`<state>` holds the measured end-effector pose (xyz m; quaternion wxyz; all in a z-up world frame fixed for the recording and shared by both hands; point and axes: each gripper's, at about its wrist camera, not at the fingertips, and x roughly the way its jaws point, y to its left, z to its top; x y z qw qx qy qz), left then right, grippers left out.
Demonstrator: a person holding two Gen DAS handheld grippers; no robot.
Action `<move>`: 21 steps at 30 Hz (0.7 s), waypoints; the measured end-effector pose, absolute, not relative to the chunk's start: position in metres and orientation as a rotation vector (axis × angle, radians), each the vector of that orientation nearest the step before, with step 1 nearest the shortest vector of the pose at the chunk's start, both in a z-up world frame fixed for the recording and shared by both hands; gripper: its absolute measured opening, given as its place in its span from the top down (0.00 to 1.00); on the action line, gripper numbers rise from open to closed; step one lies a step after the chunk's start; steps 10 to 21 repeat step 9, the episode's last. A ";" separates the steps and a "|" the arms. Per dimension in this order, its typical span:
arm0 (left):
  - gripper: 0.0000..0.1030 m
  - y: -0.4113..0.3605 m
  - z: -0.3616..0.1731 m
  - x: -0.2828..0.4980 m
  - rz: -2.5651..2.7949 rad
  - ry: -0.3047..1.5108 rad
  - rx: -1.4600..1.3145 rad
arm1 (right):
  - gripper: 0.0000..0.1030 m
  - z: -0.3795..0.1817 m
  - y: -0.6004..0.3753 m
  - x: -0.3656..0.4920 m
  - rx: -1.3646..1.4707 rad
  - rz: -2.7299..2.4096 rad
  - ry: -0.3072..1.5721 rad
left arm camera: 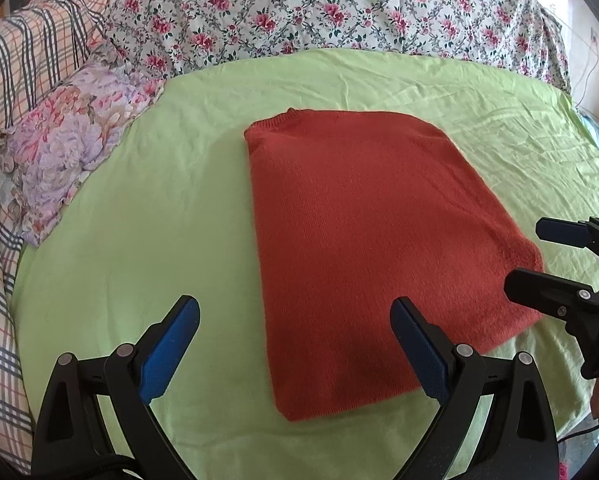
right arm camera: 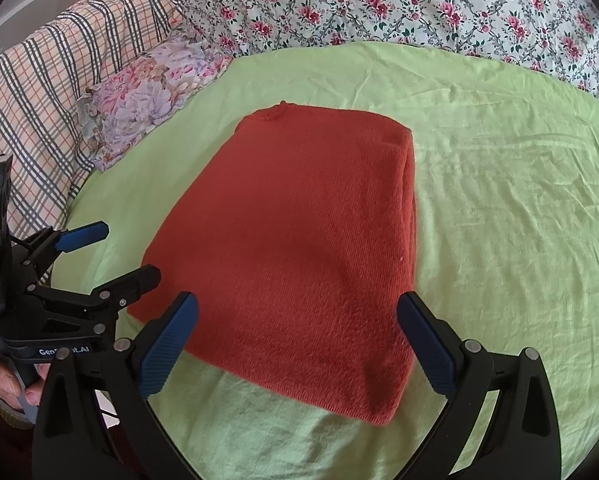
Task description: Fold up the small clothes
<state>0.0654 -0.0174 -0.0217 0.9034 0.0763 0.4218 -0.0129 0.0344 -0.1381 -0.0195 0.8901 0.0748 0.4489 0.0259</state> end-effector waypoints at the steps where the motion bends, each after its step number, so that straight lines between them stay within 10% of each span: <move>1: 0.06 -0.016 -0.021 0.068 -0.029 0.875 0.151 | 0.03 -0.020 -0.139 0.035 0.156 0.054 0.933; 21: 0.06 -0.014 -0.021 0.070 -0.028 0.884 0.137 | 0.03 -0.022 -0.147 0.039 0.170 0.050 0.936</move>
